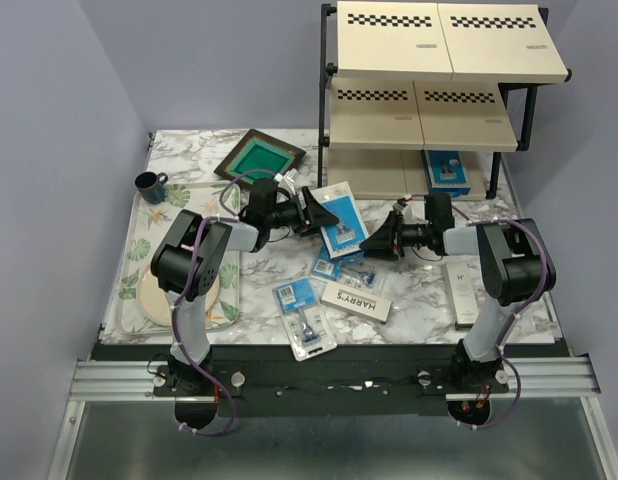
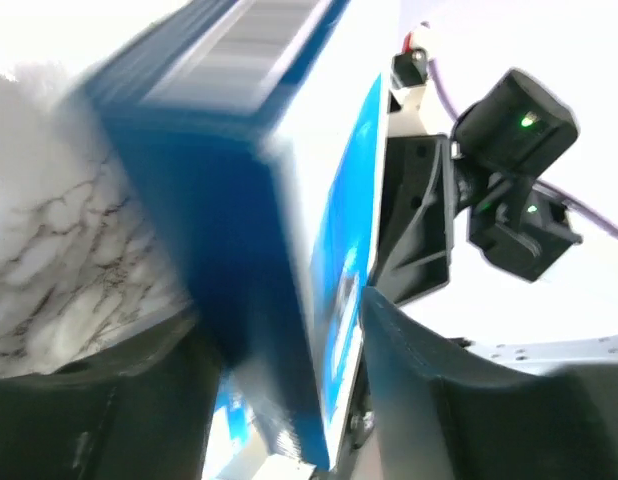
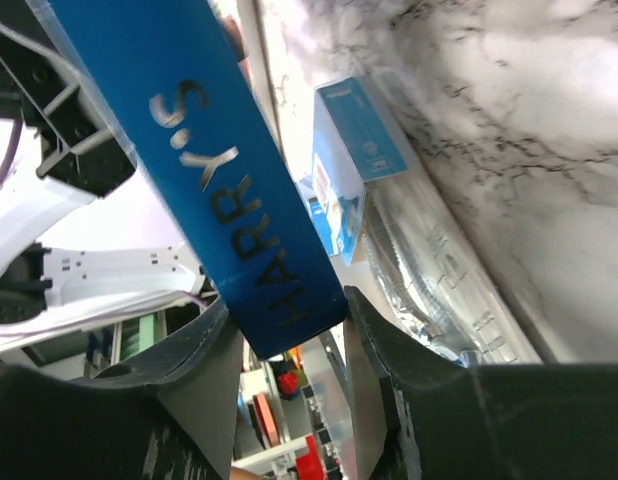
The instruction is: Place and organize the shaving razors onto the shelf
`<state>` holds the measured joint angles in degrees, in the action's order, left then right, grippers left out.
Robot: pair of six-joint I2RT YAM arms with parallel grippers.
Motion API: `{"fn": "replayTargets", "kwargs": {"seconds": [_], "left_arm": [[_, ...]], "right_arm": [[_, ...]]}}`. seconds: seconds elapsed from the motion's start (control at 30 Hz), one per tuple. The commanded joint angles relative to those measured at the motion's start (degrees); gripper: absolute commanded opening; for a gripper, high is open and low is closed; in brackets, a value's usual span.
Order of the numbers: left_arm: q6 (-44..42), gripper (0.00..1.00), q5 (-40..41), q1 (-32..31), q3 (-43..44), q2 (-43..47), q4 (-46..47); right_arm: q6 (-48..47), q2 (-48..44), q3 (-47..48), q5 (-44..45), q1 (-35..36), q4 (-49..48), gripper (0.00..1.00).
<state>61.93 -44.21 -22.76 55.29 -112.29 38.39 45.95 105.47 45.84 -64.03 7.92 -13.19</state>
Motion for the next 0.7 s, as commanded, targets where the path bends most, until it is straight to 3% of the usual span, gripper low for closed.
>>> {"fn": "replayTargets", "kwargs": {"seconds": [0.0,0.27,0.53,0.67], "left_arm": [[-10.4,0.82,-0.4,-0.4,4.6,-1.1,-7.5],[-21.8,0.95,5.0,0.3,7.3,2.4,-21.8],[-31.2,0.97,8.2,3.2,1.5,10.9,-31.2],[-36.3,0.97,7.8,4.9,0.3,12.6,-37.4]], "right_arm": [[2.1,0.0,-1.4,-3.7,-0.1,-5.3,0.29],[5.9,1.1,-2.3,-1.0,-3.4,-9.0,0.21],[9.9,3.0,-0.8,0.5,-7.5,-12.6,0.19],[14.1,3.9,-0.2,1.1,-7.7,-19.0,0.17]]}}
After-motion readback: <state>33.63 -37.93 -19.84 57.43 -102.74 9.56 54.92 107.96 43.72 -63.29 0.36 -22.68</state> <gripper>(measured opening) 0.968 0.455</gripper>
